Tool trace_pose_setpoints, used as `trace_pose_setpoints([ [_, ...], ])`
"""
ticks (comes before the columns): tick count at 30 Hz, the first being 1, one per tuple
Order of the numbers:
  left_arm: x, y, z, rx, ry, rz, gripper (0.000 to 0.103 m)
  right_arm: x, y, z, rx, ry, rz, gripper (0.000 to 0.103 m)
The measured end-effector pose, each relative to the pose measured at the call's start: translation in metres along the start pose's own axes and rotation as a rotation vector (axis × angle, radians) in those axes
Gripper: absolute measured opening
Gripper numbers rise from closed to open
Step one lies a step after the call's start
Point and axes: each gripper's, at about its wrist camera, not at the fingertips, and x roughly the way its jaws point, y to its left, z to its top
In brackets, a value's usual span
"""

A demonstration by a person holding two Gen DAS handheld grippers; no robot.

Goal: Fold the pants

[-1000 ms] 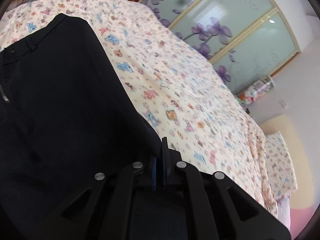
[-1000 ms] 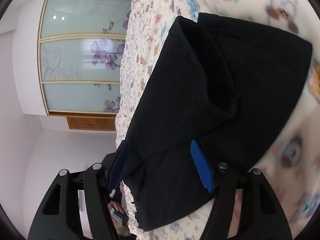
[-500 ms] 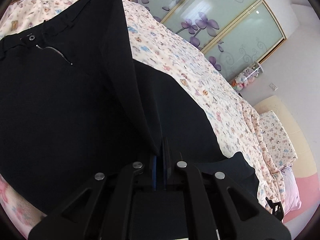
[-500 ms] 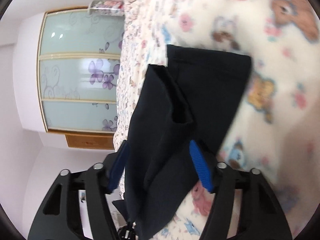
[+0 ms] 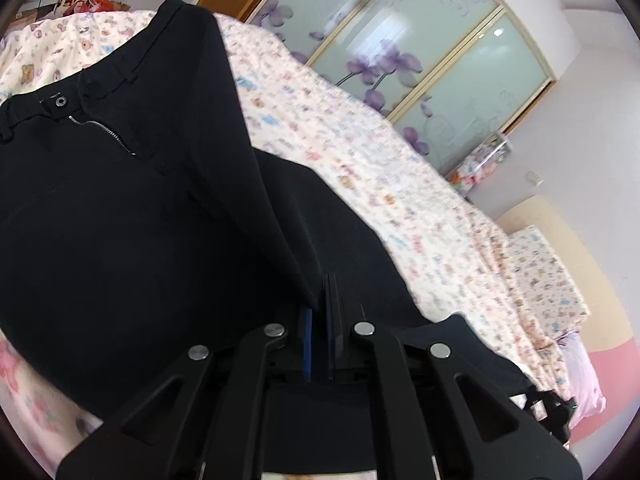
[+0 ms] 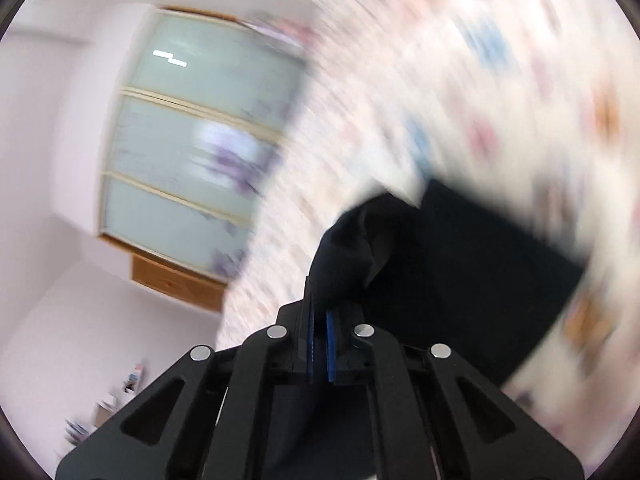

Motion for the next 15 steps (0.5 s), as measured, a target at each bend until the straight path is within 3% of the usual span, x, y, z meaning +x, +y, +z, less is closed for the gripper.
trace_pose_setpoints([
  [2,-0.007,-0.003,-0.018,-0.001,-0.004,-0.037,0.008,-0.018,0.005,0.007,-0.068,-0.055,-0.029,0.004],
  [4,-0.009,-0.003,-0.037,0.021,0.007,-0.023,0.009,-0.017,-0.018,0.005,-0.041,-0.016,-0.183,0.004],
  [6,-0.004,0.004,-0.061,0.021,0.048,0.006,0.009,-0.009,-0.055,-0.003,0.073,0.068,-0.301,0.004],
  [8,0.003,0.018,-0.076,-0.012,0.088,0.028,0.009,-0.013,-0.079,-0.008,0.167,0.114,-0.290,0.004],
  [15,-0.019,0.022,-0.082,0.020,0.060,0.000,0.012,-0.030,-0.074,-0.011,0.153,0.118,-0.289,0.004],
])
